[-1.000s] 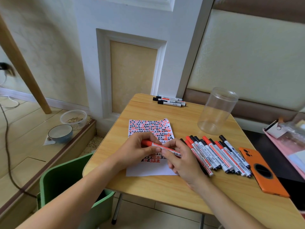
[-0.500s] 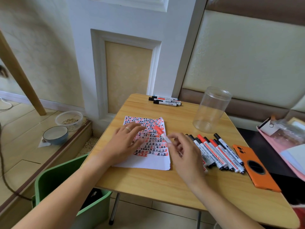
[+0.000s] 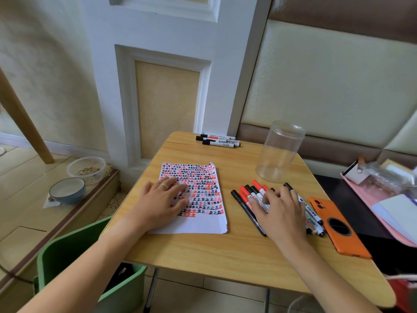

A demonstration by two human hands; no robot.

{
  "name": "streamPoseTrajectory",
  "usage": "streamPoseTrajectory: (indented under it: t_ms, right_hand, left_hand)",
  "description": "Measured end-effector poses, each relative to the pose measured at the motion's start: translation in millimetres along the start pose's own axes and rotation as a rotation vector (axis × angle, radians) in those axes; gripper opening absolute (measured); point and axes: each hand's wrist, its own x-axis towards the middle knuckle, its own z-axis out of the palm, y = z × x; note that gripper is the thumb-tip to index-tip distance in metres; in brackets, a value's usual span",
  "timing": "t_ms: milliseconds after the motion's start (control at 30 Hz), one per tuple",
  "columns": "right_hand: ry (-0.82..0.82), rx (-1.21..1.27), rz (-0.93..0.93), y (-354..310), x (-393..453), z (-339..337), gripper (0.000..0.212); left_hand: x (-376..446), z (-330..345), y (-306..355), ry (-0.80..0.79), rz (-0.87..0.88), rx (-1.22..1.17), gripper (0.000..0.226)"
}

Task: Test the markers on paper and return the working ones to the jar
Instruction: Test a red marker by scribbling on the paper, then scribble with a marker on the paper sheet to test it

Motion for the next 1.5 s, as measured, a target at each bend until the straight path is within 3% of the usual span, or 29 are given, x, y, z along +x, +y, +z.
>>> streamPoseTrajectory:
  t_ms: [133, 233, 400, 500, 667, 833, 933, 1033, 1267, 1500]
  right_hand:
    - [0.027, -0.027, 0.021, -5, -3, -1, 0.066]
    - [0.056, 0.027, -0.004, -10, -2, -4, 0.068]
    - [-0.2, 0.213, -0.346, -24, -7, -8, 0.049]
    - [-0.267, 0.213, -0.35, -30, -10, -6, 0.034]
    - [-0.19, 0.131, -0.33, -35, -1, 2, 0.012]
    - [-0.016, 0.165, -0.324, -62, 13, -1, 0.027]
    - [-0.154, 0.32, -0.415, -81, 24, 4, 0.017]
    - [-0.289, 0.319, -0.49, -94, 30, 11, 0.018]
    - [-0.362, 0.277, -0.393, -118, 77, 20, 0.029]
    - [-0.232, 0.272, -0.218, -124, 176, 78, 0.021]
  left_hand:
    - [0, 2, 5, 0.035, -0.018, 0.006, 0.092]
    - [1, 3, 8, 0.06, -0.023, -0.003, 0.089]
    - [1, 4, 13, 0.097, -0.041, -0.002, 0.085]
    - [3, 3, 16, 0.134, -0.046, -0.017, 0.076]
    - [20, 0, 13, 0.163, -0.046, -0.025, 0.053]
    - [42, -5, 3, 0.206, -0.043, -0.101, 0.041]
    - [50, -6, -2, 0.194, -0.007, -0.125, 0.044]
    - [55, -2, -6, 0.152, 0.023, -0.126, 0.047]
    - [62, -1, -15, 0.156, 0.051, -0.143, 0.033]
    - [72, -3, -24, 0.146, 0.045, -0.236, 0.021]
